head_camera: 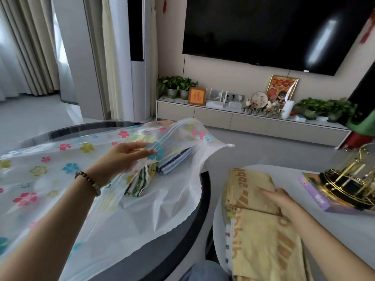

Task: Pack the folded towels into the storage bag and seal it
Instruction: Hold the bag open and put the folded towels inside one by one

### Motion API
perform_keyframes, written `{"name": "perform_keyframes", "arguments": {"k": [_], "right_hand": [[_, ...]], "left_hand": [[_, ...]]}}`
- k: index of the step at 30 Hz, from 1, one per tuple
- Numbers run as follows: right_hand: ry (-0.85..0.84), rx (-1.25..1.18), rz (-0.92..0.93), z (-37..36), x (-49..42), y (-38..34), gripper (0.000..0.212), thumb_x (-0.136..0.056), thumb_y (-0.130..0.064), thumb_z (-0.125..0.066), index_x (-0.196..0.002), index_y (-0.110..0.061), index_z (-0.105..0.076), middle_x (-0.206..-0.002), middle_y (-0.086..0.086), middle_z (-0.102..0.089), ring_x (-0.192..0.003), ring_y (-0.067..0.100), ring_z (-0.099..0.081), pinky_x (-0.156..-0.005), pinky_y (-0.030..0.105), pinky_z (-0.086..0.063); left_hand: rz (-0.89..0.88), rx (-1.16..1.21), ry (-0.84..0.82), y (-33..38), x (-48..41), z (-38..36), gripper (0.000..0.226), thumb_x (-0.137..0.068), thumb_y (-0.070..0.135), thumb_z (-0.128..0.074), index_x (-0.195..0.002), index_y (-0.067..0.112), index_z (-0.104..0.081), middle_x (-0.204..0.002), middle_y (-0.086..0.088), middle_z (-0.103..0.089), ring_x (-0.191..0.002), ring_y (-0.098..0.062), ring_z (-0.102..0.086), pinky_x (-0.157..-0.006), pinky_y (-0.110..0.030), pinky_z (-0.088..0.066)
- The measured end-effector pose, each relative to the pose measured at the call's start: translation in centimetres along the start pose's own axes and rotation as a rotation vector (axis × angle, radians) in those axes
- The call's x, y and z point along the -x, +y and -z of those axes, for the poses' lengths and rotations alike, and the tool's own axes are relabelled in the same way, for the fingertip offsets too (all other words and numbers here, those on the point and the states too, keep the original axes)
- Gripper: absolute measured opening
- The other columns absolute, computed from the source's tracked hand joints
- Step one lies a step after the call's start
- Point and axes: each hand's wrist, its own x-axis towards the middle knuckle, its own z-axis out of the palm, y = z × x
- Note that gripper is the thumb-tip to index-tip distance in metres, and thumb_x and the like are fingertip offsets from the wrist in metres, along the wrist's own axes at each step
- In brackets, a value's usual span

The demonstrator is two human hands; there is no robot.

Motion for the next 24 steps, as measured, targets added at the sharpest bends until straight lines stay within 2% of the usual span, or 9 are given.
{"name": "perform_keyframes", "arguments": {"k": [4,7,9,11,13,16,19,21,24], "right_hand": [[0.082,0.016,-0.042,-0.3,-1.6,1.2,0.108,-0.041,-0.061,-0.079,-0.128,-0.003,-0.052,-0.128,0.017,-0.058,-0.118,0.037,-0.053,-0.097,0.042,-0.046],[0.108,-0.038,-0.062,-0.3,0.5,-1.0,0.092,-0.068,-0.041,-0.080,-0.137,0.003,-0.038,-0.139,0.020,-0.048,-0.126,0.037,-0.048,-0.098,0.039,-0.043],[0.075,-0.102,-0.039,-0.5,1.0,-2.2,0.080,-0.079,-0.033,-0.072,-0.140,0.002,-0.034,-0.141,0.019,-0.045,-0.126,0.036,-0.046,-0.094,0.037,-0.042],[-0.003,-0.213,0.033,0.1,1.9,-3.7,0.069,-0.084,-0.029,-0.067,-0.140,-0.003,-0.036,-0.133,0.016,-0.050,-0.112,0.033,-0.053,-0.083,0.035,-0.044],[-0.083,-0.306,0.117,1.1,3.5,-5.4,0.063,-0.083,-0.024,-0.069,-0.136,-0.005,-0.041,-0.127,0.013,-0.056,-0.105,0.031,-0.058,-0.084,0.039,-0.049],[-0.250,-0.404,0.289,3.1,8.0,-8.4,0.063,-0.072,-0.025,-0.078,-0.127,-0.014,-0.051,-0.116,0.010,-0.066,-0.102,0.030,-0.064,-0.084,0.039,-0.053],[-0.525,-0.397,0.423,3.7,14.1,-10.9,0.066,-0.050,-0.037,-0.088,-0.108,-0.024,-0.061,-0.093,-0.002,-0.077,-0.086,0.018,-0.073,-0.064,0.027,-0.059],[-0.683,-0.426,0.474,2.2,17.5,-12.3,0.043,-0.068,-0.022,-0.077,-0.108,-0.023,-0.061,-0.093,-0.004,-0.077,-0.084,0.014,-0.073,-0.061,0.024,-0.059],[-0.845,-0.401,0.425,-2.8,20.3,-13.9,0.042,-0.075,-0.014,-0.071,-0.115,-0.018,-0.060,-0.105,0.004,-0.074,-0.094,0.021,-0.072,-0.073,0.031,-0.060]], "left_hand": [[-0.028,-0.085,-0.041,1.0,0.1,-0.3,0.079,-0.034,0.067,-0.080,-0.102,0.028,-0.070,-0.088,-0.012,-0.058,-0.053,-0.010,-0.041,-0.045,-0.014,-0.032],[-0.016,-0.249,-0.080,1.9,0.8,0.1,0.078,-0.029,0.070,-0.078,-0.096,0.031,-0.066,-0.073,0.003,-0.072,-0.047,-0.002,-0.051,-0.042,-0.010,-0.039],[0.011,-0.410,-0.116,2.3,1.3,0.6,0.053,-0.048,0.060,-0.075,-0.091,0.029,-0.068,-0.064,0.007,-0.069,-0.047,0.000,-0.053,-0.046,-0.009,-0.041],[0.023,-0.577,-0.133,2.4,1.9,1.3,0.033,-0.063,0.042,-0.071,-0.088,0.021,-0.071,-0.059,0.014,-0.068,-0.045,0.003,-0.054,-0.047,-0.008,-0.041],[-0.026,-0.681,-0.120,2.0,2.6,1.9,0.027,-0.064,0.042,-0.069,-0.079,0.020,-0.068,-0.059,0.022,-0.066,-0.049,0.004,-0.056,-0.053,-0.009,-0.042],[-0.097,-0.622,0.074,1.4,3.2,2.5,0.027,-0.071,0.037,-0.068,-0.067,0.015,-0.053,-0.062,0.005,-0.061,-0.053,-0.008,-0.060,-0.052,-0.019,-0.049],[-0.097,-0.679,0.310,1.8,3.4,2.8,0.014,-0.083,0.026,-0.064,-0.078,0.017,-0.054,-0.072,-0.003,-0.061,-0.046,-0.019,-0.063,-0.042,-0.024,-0.051],[-0.185,-0.754,0.442,2.8,3.5,3.4,0.012,-0.082,0.028,-0.065,-0.082,0.018,-0.058,-0.074,0.001,-0.059,-0.044,-0.018,-0.058,-0.037,-0.018,-0.044],[-0.372,-0.816,0.587,5.4,3.6,4.3,0.007,-0.081,0.024,-0.068,-0.086,0.019,-0.066,-0.071,0.008,-0.052,-0.047,-0.008,-0.049,-0.049,-0.024,-0.044]]}}
